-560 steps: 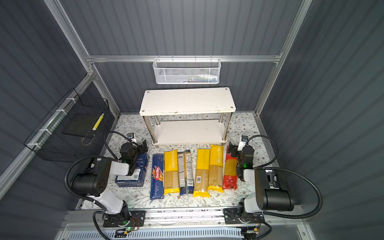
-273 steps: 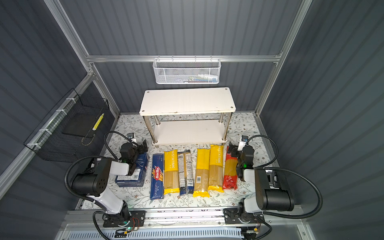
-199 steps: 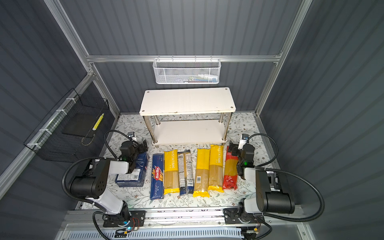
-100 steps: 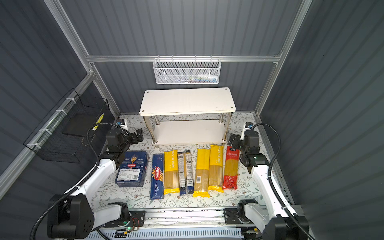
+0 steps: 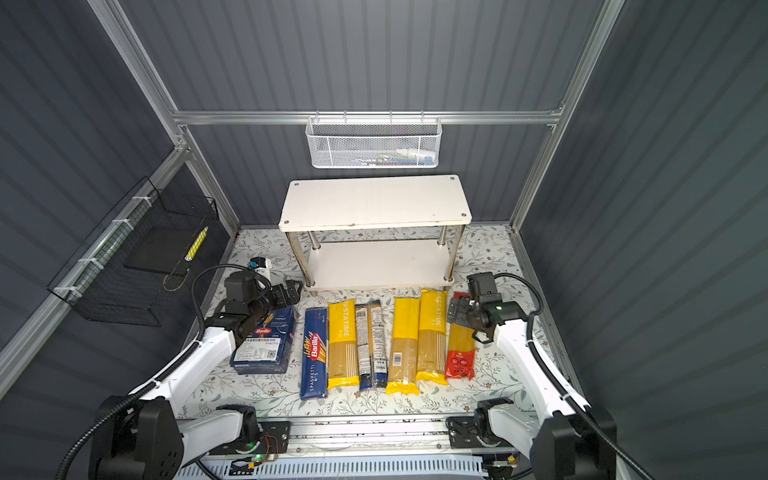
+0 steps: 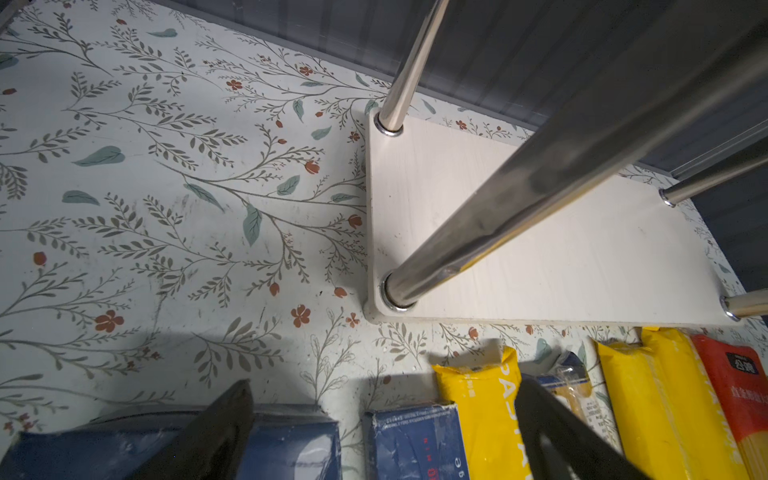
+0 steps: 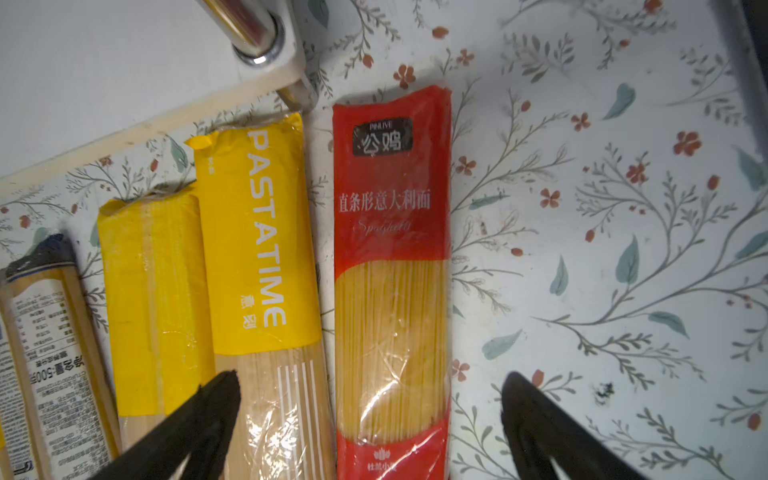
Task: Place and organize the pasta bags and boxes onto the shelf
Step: 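Lower the right gripper over the red bag while the left moves above the blue box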
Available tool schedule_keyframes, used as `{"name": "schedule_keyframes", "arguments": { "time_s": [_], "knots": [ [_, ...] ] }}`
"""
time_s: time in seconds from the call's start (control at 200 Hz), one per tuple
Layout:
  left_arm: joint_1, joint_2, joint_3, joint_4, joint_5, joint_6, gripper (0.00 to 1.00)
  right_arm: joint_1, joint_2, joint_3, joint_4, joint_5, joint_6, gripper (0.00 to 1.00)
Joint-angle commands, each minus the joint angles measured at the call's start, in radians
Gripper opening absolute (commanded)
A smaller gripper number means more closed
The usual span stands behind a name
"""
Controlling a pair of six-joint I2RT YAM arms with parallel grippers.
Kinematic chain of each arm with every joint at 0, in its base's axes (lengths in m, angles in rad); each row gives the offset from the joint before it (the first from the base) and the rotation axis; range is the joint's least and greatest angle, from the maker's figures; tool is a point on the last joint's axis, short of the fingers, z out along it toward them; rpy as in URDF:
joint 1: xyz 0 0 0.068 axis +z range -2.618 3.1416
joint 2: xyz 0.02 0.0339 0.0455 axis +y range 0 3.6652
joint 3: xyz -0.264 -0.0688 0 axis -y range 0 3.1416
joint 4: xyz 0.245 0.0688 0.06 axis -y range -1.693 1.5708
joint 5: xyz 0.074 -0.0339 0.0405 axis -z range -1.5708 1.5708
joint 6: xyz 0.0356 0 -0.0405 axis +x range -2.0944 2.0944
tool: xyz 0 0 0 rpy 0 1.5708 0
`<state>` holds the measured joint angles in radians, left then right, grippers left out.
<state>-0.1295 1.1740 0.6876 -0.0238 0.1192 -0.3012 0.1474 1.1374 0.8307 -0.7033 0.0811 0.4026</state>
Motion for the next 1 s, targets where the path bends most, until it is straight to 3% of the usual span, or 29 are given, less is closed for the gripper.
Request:
{"name": "schedule_keyframes", "arguments": {
  "time_s": [0.0,0.17,0.32,0.56,0.996],
  "knots": [
    [-0.004,0.009,0.019,-0.101,0.053,-0.008,0.99,0.001,0.038,0.017,-0.08,-0.058,0.04,0.99],
    [-0.007,-0.034,-0.076,-0.049,0.034,-0.019,0.99,0.001,0.036,-0.082,0.025,-0.028,0.051,0.99],
    [-0.013,0.023,-0.017,-0.1,0.078,-0.033,0.99,0.0,0.046,-0.105,0.021,-0.01,0.085,0.98],
    [-0.026,-0.017,-0.132,0.102,0.15,-0.068,0.99,-0.002,0.094,-0.094,0.023,0.033,0.062,0.99],
    [-0.039,-0.049,-0.234,0.225,0.143,-0.072,0.99,-0.017,0.21,-0.062,0.065,-0.006,-0.011,0.99]
  ]
}}
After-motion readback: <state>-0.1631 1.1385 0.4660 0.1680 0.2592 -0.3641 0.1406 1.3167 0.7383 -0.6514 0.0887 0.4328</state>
